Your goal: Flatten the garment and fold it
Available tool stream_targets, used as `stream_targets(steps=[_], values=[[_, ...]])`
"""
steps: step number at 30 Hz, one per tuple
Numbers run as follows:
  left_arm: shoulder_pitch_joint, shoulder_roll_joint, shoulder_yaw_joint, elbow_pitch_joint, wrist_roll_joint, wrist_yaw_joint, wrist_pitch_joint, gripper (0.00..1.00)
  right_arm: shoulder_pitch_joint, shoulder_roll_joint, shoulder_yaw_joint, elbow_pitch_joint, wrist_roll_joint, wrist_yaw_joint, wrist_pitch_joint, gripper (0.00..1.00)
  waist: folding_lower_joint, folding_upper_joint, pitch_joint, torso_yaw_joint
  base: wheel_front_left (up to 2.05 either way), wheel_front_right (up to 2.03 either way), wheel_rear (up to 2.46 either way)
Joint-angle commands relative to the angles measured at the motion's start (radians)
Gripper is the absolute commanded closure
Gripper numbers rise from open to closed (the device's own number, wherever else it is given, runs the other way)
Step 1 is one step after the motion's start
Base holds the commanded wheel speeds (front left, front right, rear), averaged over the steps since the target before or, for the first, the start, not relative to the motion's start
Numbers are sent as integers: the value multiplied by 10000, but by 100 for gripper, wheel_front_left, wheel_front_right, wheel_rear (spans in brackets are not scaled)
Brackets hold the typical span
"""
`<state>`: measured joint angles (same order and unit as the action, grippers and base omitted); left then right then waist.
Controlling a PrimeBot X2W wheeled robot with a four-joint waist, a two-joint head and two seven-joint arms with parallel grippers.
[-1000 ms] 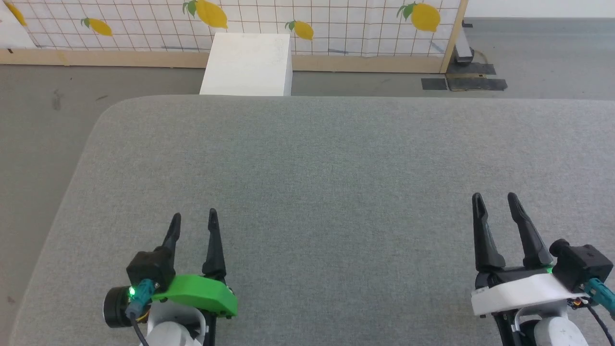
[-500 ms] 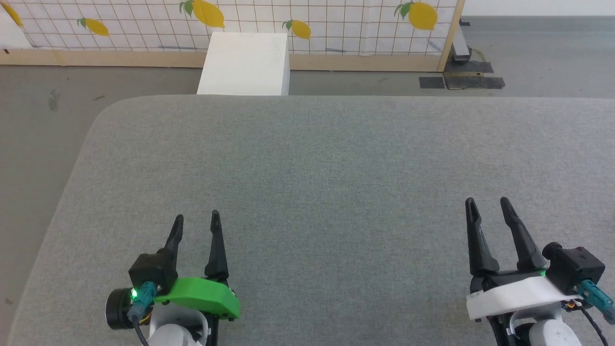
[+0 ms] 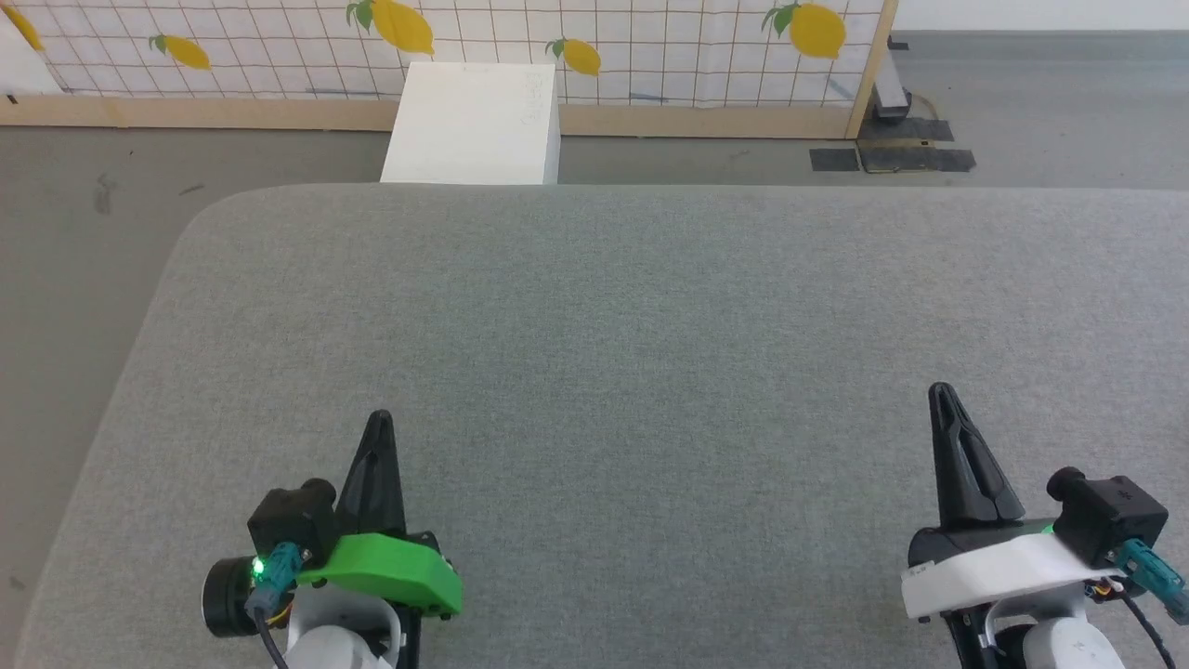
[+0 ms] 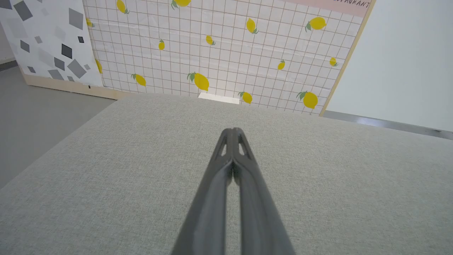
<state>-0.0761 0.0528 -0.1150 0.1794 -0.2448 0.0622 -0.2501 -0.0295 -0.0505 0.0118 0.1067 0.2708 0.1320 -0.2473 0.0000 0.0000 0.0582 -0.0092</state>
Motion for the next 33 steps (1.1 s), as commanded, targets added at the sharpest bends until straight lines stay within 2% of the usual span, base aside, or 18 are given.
stream_targets(steps=[1,33], values=[[35,-1,31,-65,100,-28,59,100,14,0,-2,-40,-112,-1,37,100,0,0,-7,2,0,0,0],[227,-8,326,-522,720,-185,704,100,88,1,-33,-311,-798,-4,680,100,0,0,-159,26,0,0,0]])
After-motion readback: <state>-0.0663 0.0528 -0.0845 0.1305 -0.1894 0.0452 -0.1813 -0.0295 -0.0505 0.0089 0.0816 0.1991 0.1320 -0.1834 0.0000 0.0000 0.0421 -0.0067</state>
